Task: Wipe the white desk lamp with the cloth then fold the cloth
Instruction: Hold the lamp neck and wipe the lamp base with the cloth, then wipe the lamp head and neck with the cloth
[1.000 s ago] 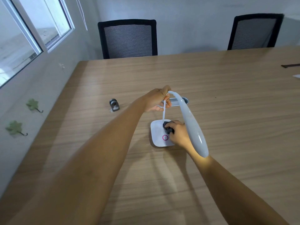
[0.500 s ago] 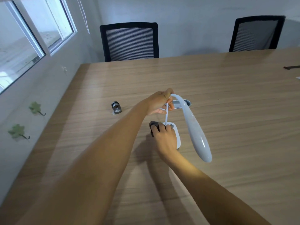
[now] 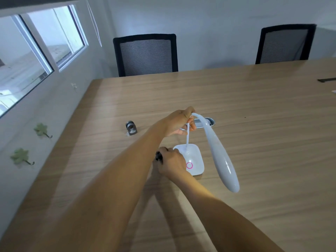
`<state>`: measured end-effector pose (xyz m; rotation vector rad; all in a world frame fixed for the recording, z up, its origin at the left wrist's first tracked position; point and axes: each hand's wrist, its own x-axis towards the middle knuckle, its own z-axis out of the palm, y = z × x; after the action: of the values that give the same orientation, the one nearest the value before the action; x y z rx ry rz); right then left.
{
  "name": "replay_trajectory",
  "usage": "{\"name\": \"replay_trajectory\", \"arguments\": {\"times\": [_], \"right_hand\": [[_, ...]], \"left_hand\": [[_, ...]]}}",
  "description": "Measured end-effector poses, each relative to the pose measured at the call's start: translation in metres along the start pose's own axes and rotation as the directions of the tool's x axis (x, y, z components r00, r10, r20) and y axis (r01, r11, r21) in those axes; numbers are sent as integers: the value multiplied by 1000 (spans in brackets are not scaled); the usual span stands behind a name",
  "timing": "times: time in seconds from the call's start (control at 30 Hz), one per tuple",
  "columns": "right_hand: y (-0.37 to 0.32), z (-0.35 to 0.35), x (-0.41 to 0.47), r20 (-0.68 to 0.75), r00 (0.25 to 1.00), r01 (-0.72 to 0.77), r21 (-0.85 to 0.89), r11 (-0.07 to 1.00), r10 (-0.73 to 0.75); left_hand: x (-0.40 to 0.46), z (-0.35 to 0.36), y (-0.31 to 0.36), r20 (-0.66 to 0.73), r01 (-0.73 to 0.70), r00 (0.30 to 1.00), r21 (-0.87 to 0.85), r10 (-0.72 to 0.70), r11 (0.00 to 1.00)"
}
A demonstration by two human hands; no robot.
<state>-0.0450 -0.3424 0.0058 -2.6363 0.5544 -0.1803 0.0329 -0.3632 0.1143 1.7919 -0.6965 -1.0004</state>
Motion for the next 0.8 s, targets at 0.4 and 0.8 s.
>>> {"name": "replay_trajectory", "arguments": {"times": [0.4, 0.8], "right_hand": [[15, -4, -4, -50, 995, -76, 140, 987, 84], [109, -115, -151, -289, 892, -159, 518, 841, 347]], "left_hand": [[1, -1, 0, 9, -7, 1000, 5, 7, 1000], [-7, 0, 11, 24, 29, 999, 22, -29, 999]]}}
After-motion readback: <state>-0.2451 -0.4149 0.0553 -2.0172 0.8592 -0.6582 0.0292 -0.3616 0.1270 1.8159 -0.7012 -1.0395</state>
